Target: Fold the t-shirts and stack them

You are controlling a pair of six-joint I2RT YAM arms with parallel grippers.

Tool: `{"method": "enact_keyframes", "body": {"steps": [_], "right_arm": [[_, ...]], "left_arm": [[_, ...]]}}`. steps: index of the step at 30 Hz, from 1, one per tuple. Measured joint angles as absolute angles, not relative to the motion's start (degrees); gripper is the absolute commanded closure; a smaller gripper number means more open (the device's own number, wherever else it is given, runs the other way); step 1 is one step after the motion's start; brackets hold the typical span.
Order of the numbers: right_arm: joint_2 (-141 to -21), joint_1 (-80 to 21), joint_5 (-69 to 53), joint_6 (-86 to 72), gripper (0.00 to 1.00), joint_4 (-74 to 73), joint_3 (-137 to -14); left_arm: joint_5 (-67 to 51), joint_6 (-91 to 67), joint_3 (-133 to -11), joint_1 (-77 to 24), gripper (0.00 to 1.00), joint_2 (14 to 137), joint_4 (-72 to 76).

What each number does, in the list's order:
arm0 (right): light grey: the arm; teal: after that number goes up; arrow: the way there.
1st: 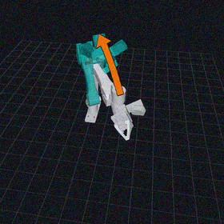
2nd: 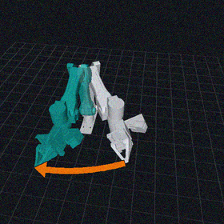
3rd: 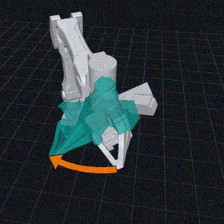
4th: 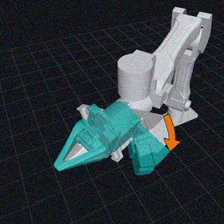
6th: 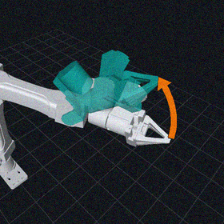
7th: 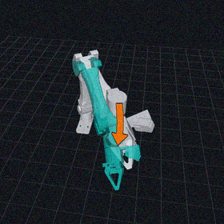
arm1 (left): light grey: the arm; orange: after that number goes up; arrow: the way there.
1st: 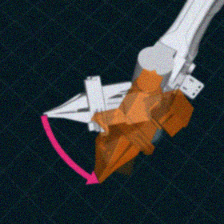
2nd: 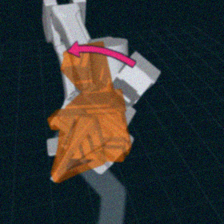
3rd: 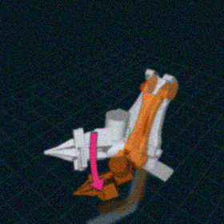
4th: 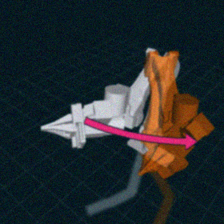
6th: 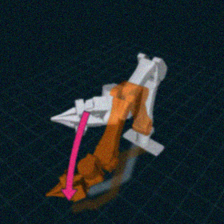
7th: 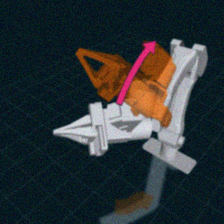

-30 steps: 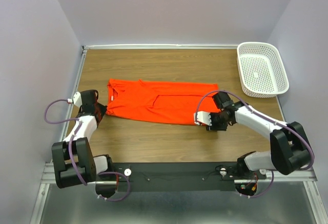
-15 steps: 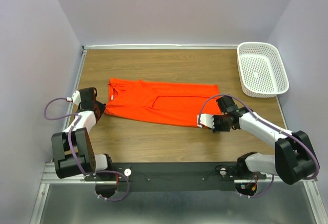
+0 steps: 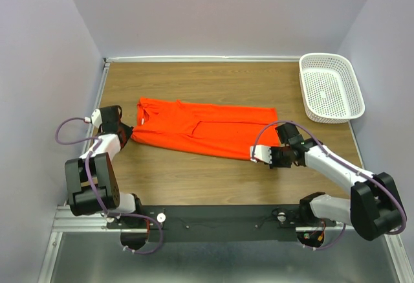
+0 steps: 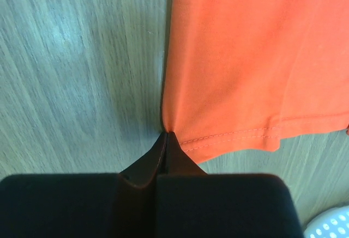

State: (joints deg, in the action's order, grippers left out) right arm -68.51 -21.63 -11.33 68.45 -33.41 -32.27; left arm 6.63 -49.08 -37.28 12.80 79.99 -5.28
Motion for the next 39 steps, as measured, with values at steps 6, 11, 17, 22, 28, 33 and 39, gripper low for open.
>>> {"method": "enact_keyframes", "body": {"steps": [6, 11, 17, 22, 28, 33, 39], "right_arm": [[-68.29, -21.54, -14.35, 68.18, 0.48, -35.29, -32.49], [-67.24, -21.34, -16.38, 64.34, 0.46, -37.63, -37.26], [-66.94, -21.30, -21.32, 56.40, 0.45, -37.32, -48.31], [-67.09, -21.30, -26.04, 50.74, 0.43, -36.91, -51.92], [-67.75, -21.30, -28.97, 47.77, 0.43, -36.84, -51.94], [-68.05, -21.30, -29.69, 46.65, 0.42, -36.56, -51.90], [-73.47, -18.90, -28.99, 39.53, 0.43, -32.03, -52.03]], "left_arm": [[6.83, -48.84, -36.32, 12.91, 0.94, 79.99, -5.56], [8.38, -48.82, -35.99, 13.37, 0.94, 79.07, -6.74], [12.19, -47.77, -41.28, 15.27, 0.93, 82.26, -10.20], [14.39, -44.73, -50.11, 16.97, 0.56, 88.68, -11.40], [13.87, -39.05, -52.16, 17.82, 0.28, 88.01, -12.67], [13.32, -35.64, -48.75, 17.87, 0.17, 79.24, -12.86], [3.86, -28.34, -45.76, 18.00, 0.04, 68.77, -6.28]]}}
